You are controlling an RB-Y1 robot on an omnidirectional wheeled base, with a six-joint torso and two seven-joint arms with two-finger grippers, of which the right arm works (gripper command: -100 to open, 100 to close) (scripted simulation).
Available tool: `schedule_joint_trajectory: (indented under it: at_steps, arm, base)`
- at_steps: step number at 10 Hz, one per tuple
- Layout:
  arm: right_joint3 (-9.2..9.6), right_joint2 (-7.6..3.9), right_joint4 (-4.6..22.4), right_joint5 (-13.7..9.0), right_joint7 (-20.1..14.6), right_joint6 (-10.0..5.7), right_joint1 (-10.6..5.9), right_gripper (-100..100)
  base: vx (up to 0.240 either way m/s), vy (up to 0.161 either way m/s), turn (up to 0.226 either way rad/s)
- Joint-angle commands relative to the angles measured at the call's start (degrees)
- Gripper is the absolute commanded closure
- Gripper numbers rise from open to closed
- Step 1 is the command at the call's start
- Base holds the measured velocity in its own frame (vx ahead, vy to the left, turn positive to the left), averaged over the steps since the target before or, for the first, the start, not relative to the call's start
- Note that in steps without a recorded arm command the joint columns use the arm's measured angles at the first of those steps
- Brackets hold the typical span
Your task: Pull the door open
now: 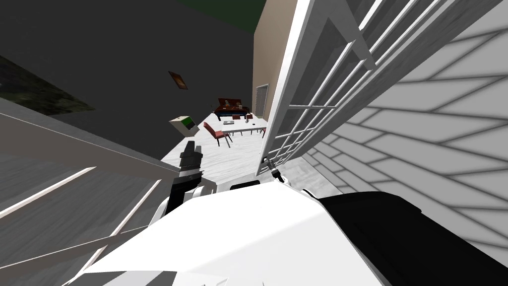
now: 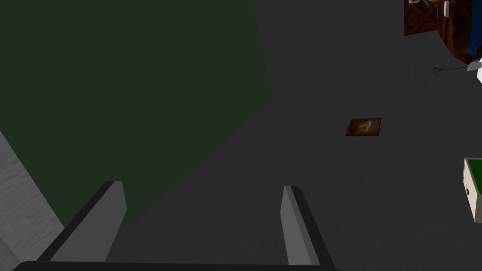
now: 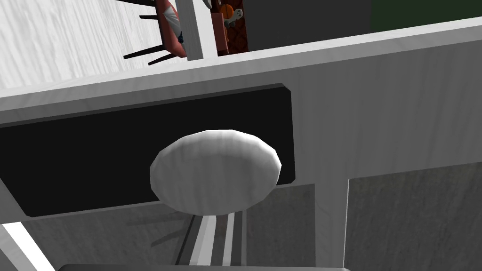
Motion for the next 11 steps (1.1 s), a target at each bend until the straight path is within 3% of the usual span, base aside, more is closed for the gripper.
schedule_joint_trajectory:
  at_steps: [1, 2, 3, 5, 6, 8, 11]
  arm:
    - [1.13, 1.26, 0.9, 0.5, -0.8, -1.97, -1.29, 100]
    - [1.13, 1.26, 0.9, 0.5, -0.8, -1.97, -1.29, 100]
    - [1.40, 1.23, 0.8, -0.1, -2.9, -1.75, -1.30, 100]
    - [1.40, 1.23, 0.8, -0.1, -2.9, -1.75, -1.30, 100]
    - [0.83, -0.22, -0.3, -2.5, -4.1, -0.09, 0.50, -100]
    - [1.77, -0.01, -1.7, -5.3, -5.9, -0.46, 1.75, -100]
    - [1.77, -0.01, -1.7, -5.3, -5.9, -0.46, 1.75, -100]
  base:
    - [-0.036, -0.005, 0.024]
    - [0.000, 0.000, 0.000]
    - [-0.025, 0.004, 0.050]
    - [-0.025, 0.001, 0.018]
    - [-0.011, -0.053, 0.106]
    - [-0.051, -0.073, 0.199]
    - [-0.030, -0.015, 0.012]
